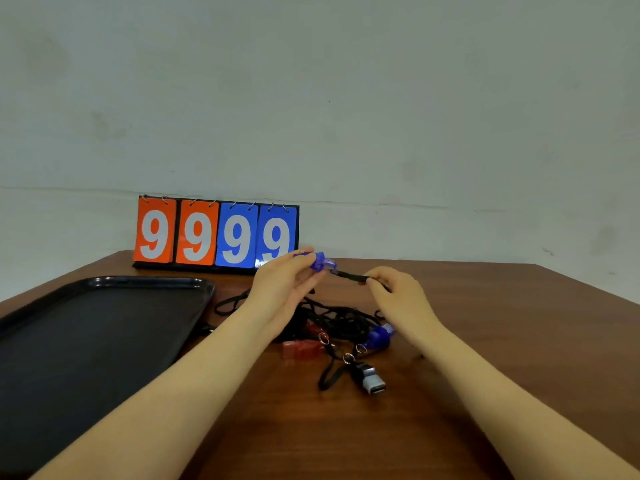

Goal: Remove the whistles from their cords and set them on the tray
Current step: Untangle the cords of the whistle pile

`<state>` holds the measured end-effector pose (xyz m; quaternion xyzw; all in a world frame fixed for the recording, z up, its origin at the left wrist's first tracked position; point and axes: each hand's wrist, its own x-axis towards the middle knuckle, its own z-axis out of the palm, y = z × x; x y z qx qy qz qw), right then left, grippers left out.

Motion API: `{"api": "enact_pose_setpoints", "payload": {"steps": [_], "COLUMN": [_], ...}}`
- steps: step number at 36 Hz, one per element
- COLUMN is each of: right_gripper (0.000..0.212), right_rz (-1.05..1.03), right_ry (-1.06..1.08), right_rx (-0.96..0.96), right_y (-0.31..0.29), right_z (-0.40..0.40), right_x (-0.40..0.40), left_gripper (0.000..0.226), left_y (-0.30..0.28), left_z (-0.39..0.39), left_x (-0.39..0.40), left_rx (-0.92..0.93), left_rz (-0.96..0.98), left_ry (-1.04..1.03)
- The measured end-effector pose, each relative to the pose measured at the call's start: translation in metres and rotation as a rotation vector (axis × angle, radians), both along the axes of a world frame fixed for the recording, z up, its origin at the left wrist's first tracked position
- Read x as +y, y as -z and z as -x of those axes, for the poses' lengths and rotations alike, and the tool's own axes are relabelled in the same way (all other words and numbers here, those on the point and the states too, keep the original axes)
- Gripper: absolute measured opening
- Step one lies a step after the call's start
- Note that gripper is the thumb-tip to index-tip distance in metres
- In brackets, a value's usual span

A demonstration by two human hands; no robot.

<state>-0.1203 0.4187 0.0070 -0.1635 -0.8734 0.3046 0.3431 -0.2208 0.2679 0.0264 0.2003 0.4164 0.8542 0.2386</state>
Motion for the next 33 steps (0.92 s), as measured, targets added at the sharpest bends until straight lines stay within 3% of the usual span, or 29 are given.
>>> {"api": "enact_pose_setpoints", "payload": {"steps": [4,8,13,16,19,26,33], "right_gripper": [0.018,0.02,0.021,0.017,0.019,0.022,0.021], "right_rz": [-0.165,-0.223,-0.366,-0.238,-0.037,0.106,0.14], "right_ry": [-0.151,-0.271,-0.334,-0.274,-0.185,-0.219,-0.154], "right_rx": [-0.074,-0.02,-0.02,0.129,0.284,0.242,0.279], "right_y": [0.005,0.007,-0.003,-0.01,-0.014,-0.004,-0.003], "right_z": [-0.002,-0.005,0.001,0.009,0.017,0.019,0.012], "right_x": [-0.013,-0.038,-0.069,-0.078,-0.079,-0.07,-0.048], "left_gripper": [0.019,0.013,0.014,0.017,0.025,0.021,0.022], "left_y": [0.003,0.006,0.01,0.005,0.01,0.018,0.015], "left_z": [0.002,-0.004,-0.01,-0.005,-0.001,0.006,-0.003], "left_x": [-0.005,-0.014,-0.021,-0.03,-0.041,-0.038,-0.034], "left_rx": [-0.031,-0.013,0.129,0.106,0.229,0.399,0.465], "left_rz": [-0.038,-0.021,0.172,0.139,0.212,0.412,0.351], "left_ry": [-0.101,-0.192,-0.306,-0.281,-0.264,-0.181,0.073]}}
